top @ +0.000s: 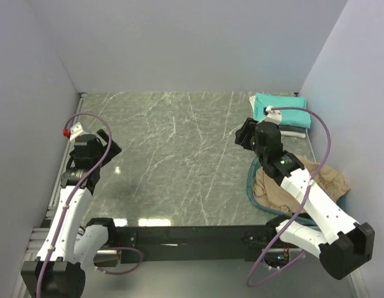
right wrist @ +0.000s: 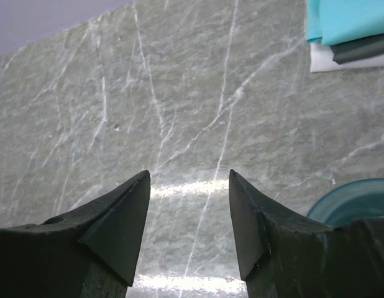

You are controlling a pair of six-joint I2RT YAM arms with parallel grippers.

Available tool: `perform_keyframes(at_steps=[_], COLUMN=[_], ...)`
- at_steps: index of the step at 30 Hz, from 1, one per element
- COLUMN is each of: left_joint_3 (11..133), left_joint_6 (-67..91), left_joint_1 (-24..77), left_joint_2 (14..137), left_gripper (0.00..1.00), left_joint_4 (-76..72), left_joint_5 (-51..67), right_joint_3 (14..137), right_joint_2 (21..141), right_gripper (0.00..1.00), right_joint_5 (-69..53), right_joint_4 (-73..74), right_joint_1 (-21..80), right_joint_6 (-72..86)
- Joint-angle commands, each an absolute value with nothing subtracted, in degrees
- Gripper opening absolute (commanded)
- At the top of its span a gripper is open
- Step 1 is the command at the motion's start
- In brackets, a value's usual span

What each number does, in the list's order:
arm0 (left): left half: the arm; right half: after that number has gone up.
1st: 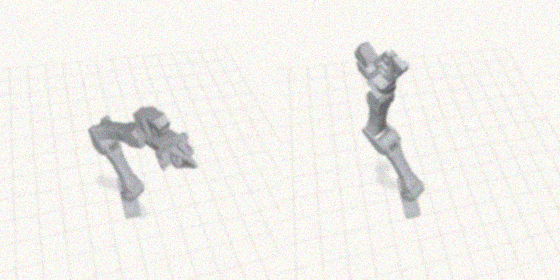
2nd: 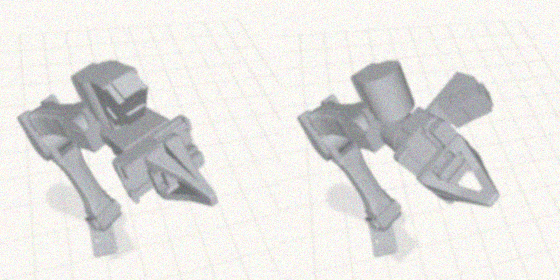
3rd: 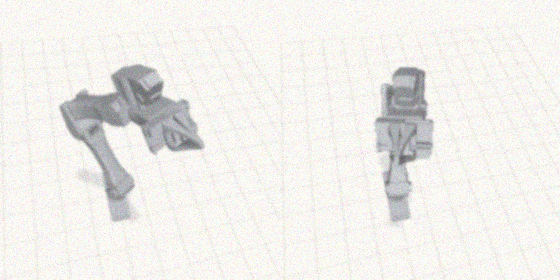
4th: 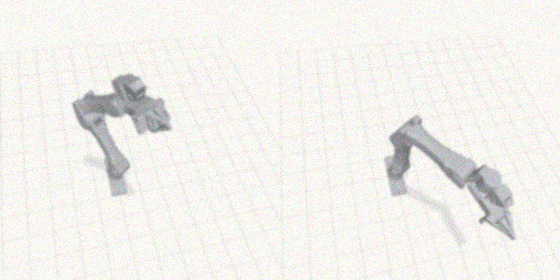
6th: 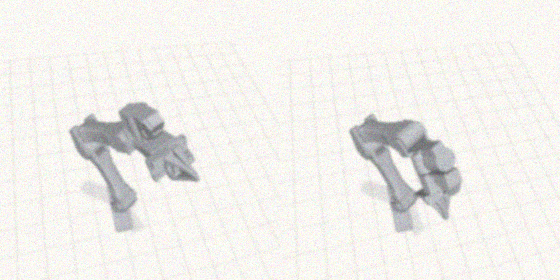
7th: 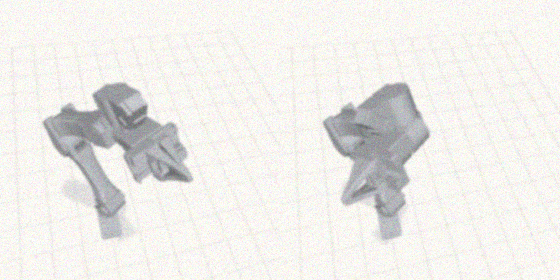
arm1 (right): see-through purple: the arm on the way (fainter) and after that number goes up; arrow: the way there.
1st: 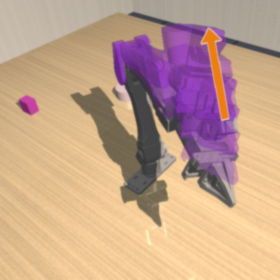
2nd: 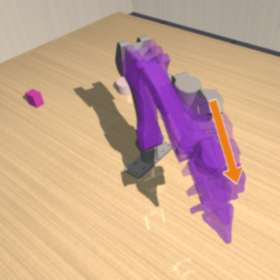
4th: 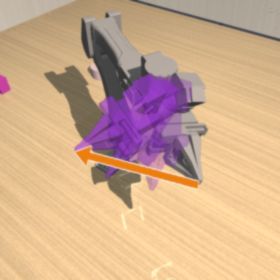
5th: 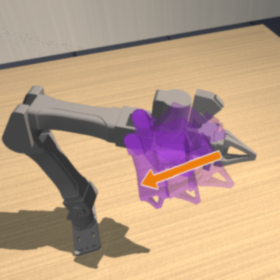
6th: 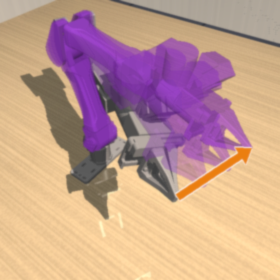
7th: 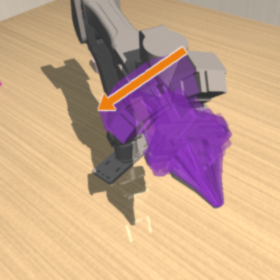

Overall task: Fold and stack the t-shirts
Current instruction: Grab the tshirt from the pile

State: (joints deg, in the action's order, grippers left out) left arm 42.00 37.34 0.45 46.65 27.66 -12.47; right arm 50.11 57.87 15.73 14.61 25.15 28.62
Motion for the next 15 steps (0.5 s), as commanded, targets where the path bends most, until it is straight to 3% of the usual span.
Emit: perform_keyframes(at_steps=[1,11,15], left_joint_3=[44.9,46.1,44.9], left_joint_6=[36.1,32.8,31.0], left_joint_1=[0.2,0.2,0.2], left_joint_2=[48.0,52.3,52.9], left_gripper=[0.97,0.98,0.97], left_joint_4=[24.6,21.5,20.0], left_joint_5=[-12.1,-9.5,-7.4], right_joint_3=[50.5,49.7,48.3], right_joint_2=[56.7,55.5,53.8], right_gripper=[0.61,0.66,0.76], right_joint_5=[19.4,24.8,27.3], right_joint_4=[15.8,26.2,35.9], right_joint_1=[25.3,23.7,19.2], right_joint_6=[29.0,38.5,47.0])
